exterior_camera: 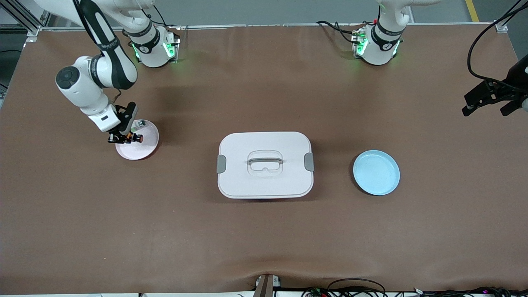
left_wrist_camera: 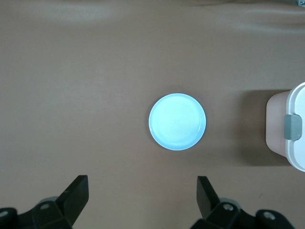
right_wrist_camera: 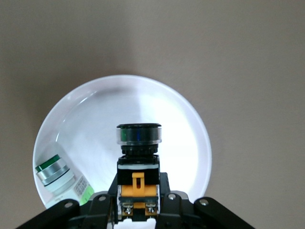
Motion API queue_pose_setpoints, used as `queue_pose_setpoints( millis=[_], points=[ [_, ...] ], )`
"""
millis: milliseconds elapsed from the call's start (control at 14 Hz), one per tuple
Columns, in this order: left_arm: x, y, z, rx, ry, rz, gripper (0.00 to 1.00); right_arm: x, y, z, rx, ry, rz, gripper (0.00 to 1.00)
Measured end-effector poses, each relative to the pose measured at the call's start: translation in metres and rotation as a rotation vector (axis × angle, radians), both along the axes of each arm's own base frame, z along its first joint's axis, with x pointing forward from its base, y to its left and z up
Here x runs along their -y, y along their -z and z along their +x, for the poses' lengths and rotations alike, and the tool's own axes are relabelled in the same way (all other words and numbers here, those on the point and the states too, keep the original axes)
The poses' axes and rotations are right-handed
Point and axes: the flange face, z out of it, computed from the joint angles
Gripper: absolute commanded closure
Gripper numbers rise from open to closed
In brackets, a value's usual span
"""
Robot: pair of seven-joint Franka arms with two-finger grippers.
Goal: Transfer orange switch to right arm and place
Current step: 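Lower the switch onto the white plate and open the right gripper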
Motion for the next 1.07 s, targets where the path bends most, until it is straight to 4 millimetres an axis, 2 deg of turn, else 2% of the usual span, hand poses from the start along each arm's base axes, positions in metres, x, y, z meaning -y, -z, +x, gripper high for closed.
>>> queue_pose_setpoints(
  millis=[143,285,641,1069],
  points=[
    [0.000,0.000,0.000,-0.001,0.000,0.000,0.00,0.008,0.016,-0.004,-0.028,0.020,0.001,1.00],
    [0.000,0.001,0.000,-0.006,0.001,0.000,0.00,0.012,0.024,-0.006,-0.044,0.030,0.002,1.00],
    [0.002,0.002,-0.002,-0.029,0.004,0.000,0.00,0.008,0.039,-0.010,-0.064,0.023,0.004,1.00],
    [0.002,0.002,-0.002,-0.030,0.004,0.000,0.00,-0.004,0.039,-0.006,-0.050,-0.005,0.005,1.00]
  ],
)
